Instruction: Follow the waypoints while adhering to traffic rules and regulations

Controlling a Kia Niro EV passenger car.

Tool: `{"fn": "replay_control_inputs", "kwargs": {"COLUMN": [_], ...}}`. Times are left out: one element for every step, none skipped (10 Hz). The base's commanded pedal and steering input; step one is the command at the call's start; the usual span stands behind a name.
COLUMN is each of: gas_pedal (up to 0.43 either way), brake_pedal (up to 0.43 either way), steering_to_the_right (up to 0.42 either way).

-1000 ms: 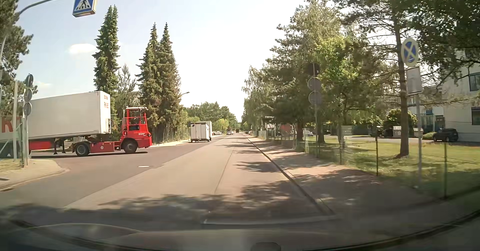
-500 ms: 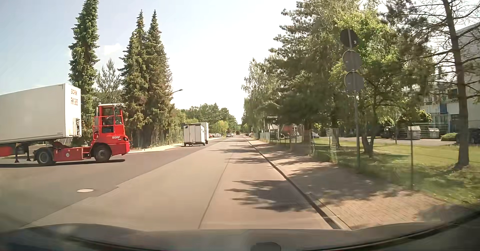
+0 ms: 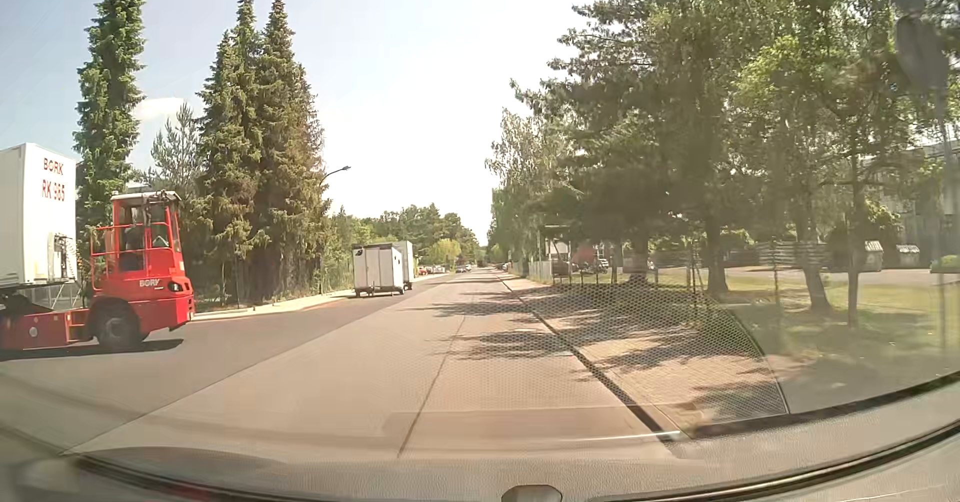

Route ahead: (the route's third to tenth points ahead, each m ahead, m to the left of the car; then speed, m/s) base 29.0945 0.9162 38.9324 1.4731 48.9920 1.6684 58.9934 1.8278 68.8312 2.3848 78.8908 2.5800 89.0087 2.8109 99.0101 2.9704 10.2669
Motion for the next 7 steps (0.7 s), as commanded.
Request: {"fn": "replay_control_inputs", "kwargs": {"gas_pedal": [0.110,0.110,0.110,0.110,0.110,0.110,0.110], "brake_pedal": [0.000,0.000,0.000,0.000,0.000,0.000,0.000], "steering_to_the_right": [-0.011,-0.008,-0.006,-0.006,-0.006,-0.006,-0.006]}}
